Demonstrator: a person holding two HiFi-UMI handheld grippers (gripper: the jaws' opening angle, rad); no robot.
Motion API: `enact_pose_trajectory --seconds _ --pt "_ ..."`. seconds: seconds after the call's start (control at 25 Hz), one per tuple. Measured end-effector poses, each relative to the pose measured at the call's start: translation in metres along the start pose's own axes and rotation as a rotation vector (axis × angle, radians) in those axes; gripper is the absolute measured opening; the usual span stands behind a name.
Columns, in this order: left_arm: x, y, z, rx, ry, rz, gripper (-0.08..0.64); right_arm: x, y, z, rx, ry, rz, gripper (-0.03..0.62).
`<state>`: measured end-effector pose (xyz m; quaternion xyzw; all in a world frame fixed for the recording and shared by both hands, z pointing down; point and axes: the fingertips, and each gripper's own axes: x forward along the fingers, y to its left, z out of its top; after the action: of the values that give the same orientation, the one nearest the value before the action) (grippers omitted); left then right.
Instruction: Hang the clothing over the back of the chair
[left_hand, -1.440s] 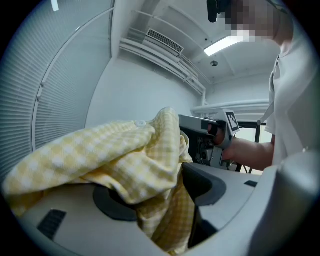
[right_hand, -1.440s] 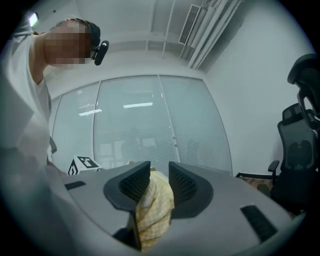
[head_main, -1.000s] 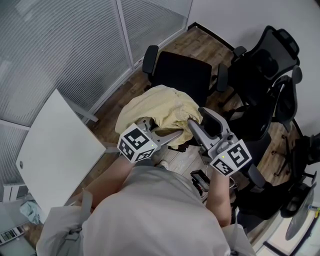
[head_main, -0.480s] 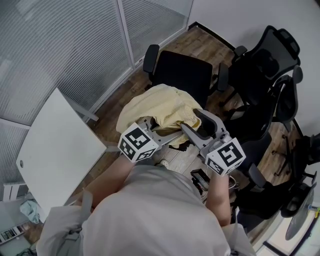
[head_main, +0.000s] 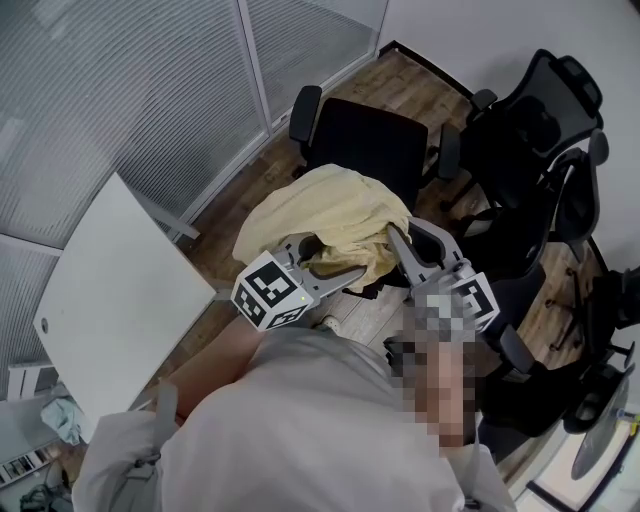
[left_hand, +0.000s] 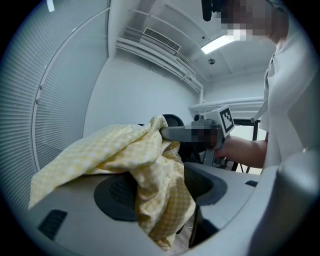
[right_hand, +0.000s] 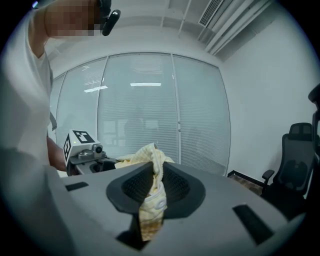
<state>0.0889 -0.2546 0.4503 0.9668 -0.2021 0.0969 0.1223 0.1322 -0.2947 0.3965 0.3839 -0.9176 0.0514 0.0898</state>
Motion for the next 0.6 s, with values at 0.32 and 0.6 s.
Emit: enact_pose_trajectory --seconds 0.32,0.6 --pt "-0.020 -0.018 -0.015 -0.029 0.036 -0.025 0.282 -0.019 -0.018 0.020 0.051 -0.087 -0.054 0.048" --pt "-0.034 -0.027 -0.021 -0.040 0.043 -0.047 0.262 -0.044 -0.046 0.030 0.073 -0.136 -0.149 0.046"
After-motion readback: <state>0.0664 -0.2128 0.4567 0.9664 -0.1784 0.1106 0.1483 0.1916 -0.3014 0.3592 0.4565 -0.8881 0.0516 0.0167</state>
